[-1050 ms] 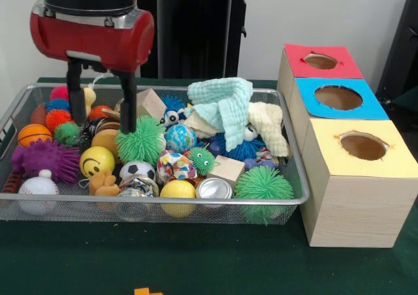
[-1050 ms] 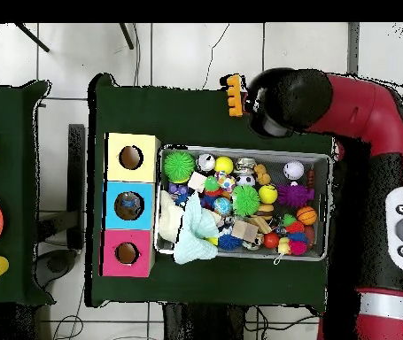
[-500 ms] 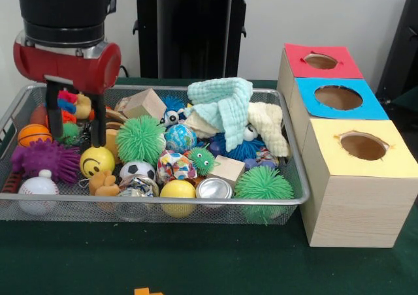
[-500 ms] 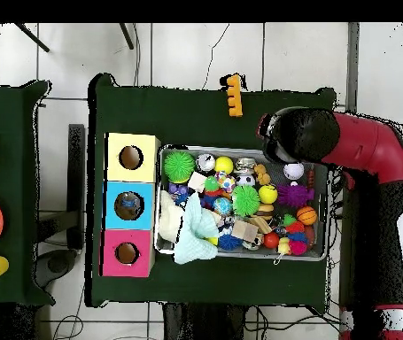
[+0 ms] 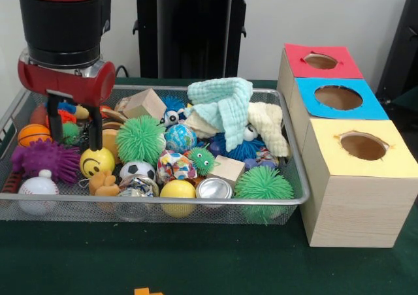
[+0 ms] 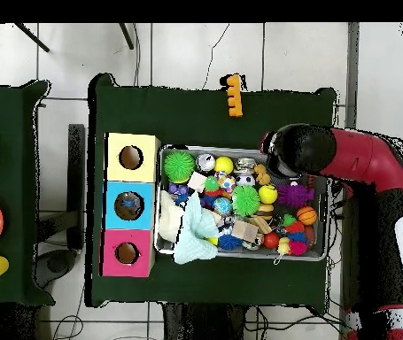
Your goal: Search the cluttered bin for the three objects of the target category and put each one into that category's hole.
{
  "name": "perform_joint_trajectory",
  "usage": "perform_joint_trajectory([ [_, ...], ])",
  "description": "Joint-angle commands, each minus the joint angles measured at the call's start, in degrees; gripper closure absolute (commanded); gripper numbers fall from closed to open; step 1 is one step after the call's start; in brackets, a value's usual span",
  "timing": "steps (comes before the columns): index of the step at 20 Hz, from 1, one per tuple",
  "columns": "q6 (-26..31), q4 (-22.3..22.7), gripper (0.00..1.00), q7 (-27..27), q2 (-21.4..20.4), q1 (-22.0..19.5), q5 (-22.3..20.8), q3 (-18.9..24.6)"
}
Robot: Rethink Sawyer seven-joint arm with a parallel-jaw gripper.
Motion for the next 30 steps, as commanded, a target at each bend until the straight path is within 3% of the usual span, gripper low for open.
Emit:
perform_joint_trajectory([
  [1, -3.2, 8.2, 0.0, -16.9, 0.9, -3.1, -3.7, 6.3],
  [11, -7.5, 14.7, 0.0, -19.8, 1.2, -11.4, -8.6, 9.1],
  [30, -16.6, 28.4, 0.0, -17.1, -0.3, -21.5, -20.9, 10.7],
])
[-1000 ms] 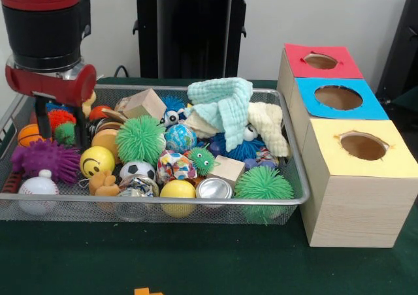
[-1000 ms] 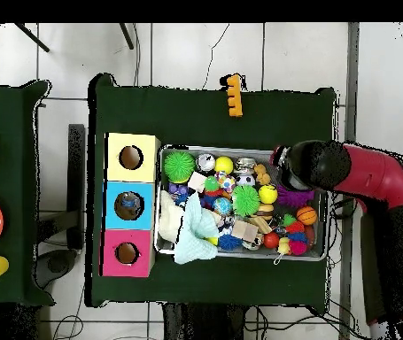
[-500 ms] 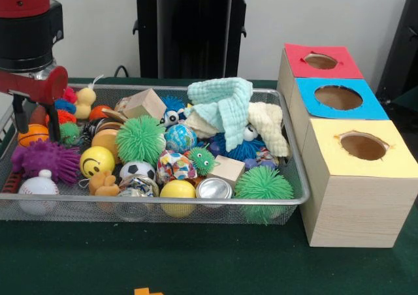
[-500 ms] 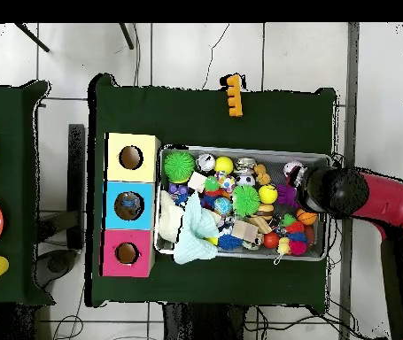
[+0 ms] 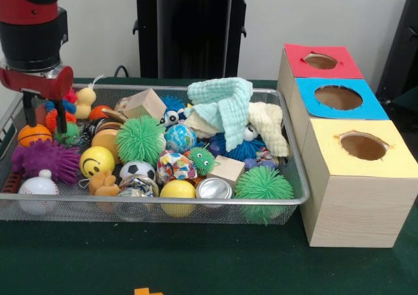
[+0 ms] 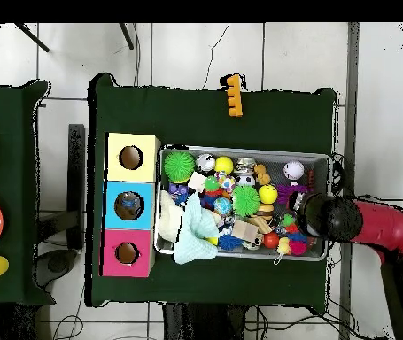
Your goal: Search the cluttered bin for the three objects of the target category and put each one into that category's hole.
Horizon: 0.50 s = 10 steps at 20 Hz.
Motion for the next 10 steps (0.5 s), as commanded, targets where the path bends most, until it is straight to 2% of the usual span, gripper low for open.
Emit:
perform_joint_trajectory([
  [1, -4.9, 11.0, 0.0, -16.9, -0.2, -4.2, -7.7, 4.4],
  [10, -10.8, 17.8, 0.0, -15.3, -0.2, -11.1, -15.8, 2.8],
])
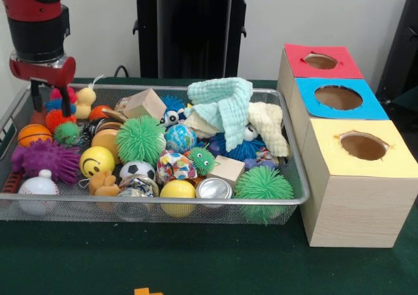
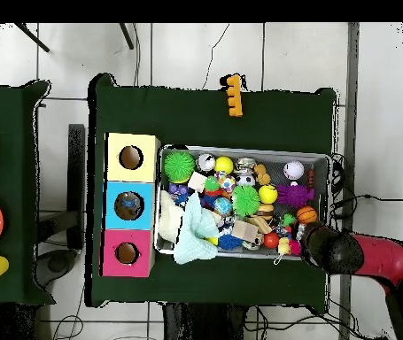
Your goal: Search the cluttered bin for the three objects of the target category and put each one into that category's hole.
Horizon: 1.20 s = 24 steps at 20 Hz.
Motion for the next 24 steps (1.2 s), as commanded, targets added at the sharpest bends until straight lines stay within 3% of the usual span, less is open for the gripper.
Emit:
perform_joint_trajectory([
  [1, -6.8, 10.2, 0.0, -14.8, -0.1, -4.9, -10.0, 2.3],
  [7, -10.6, 12.1, 0.0, -12.4, 2.3, -8.1, -17.1, 0.0],
  [11, -13.6, 11.2, 0.0, -9.8, 5.2, -7.9, -21.3, -2.9],
  [21, -21.7, 8.6, 0.0, -1.7, 11.6, -3.4, -29.0, -10.7],
  [24, -22.3, 7.7, 0.0, -1.1, 12.2, -1.5, -28.0, -11.3],
])
